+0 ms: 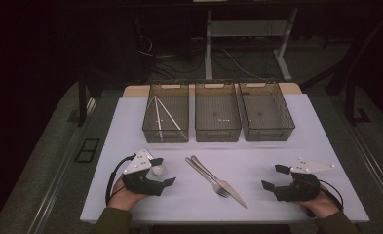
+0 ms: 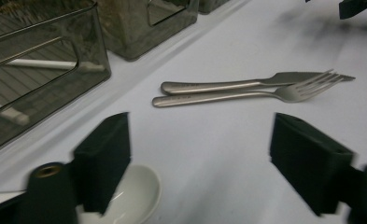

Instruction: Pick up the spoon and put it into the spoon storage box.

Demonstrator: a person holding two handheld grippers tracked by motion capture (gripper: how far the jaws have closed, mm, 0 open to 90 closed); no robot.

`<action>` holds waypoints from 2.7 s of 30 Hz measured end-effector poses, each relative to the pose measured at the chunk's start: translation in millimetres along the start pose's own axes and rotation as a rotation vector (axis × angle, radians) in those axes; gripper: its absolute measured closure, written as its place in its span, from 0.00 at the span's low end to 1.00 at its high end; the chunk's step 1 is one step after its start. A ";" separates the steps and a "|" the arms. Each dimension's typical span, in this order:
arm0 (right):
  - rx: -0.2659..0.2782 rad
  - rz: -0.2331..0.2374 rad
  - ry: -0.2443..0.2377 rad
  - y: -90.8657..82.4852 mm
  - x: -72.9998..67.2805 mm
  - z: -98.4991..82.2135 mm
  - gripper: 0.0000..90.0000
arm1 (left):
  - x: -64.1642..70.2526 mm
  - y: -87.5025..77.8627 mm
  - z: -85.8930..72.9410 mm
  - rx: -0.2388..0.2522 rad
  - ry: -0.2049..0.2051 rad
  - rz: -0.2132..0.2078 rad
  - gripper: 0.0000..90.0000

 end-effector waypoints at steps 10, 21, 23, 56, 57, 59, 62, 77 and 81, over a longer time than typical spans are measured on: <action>-0.011 -0.012 -0.016 1.3 -2.3 0.1 0.21 | -38.2 -5.0 2.5 -0.036 -0.067 0.085 0.86; -0.013 -0.017 -0.018 2.9 -1.5 0.3 0.21 | -84.7 7.7 3.0 -0.130 -0.099 0.220 0.99; -0.015 -0.016 -0.017 2.9 -1.5 0.2 0.21 | -92.3 11.8 1.6 -0.143 -0.103 0.240 0.99; -0.038 -0.032 -0.010 2.0 0.3 -0.9 0.22 | -88.0 -6.1 -13.7 -0.254 -0.100 0.228 0.99; -0.039 -0.033 -0.008 2.0 0.4 -1.0 0.22 | -86.5 -6.3 -13.5 -0.249 -0.102 0.227 0.99; -0.038 -0.033 -0.008 2.1 0.5 -1.1 0.22 | -83.8 -7.7 -13.1 -0.250 -0.101 0.224 0.99; -0.037 -0.033 -0.009 1.9 0.8 -1.0 0.22 | -80.5 -10.5 -13.2 -0.247 -0.105 0.220 0.99; -0.043 -0.031 -0.008 2.7 0.1 -1.0 0.22 | -93.1 -4.6 -18.9 -0.309 -0.093 0.255 0.99; -0.042 -0.030 -0.009 2.3 0.2 -1.0 0.22 | -89.9 -9.6 -20.9 -0.321 -0.123 0.251 0.99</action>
Point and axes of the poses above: each handheld gripper's, and its own axes: y roughly forward along the jaws, z roughly out of its top, x roughly to its right, the point moved 1 cm from there along y, roughly forward along the jaws, and after that the axes turned 5 degrees about -z, right-handed, at the moved point
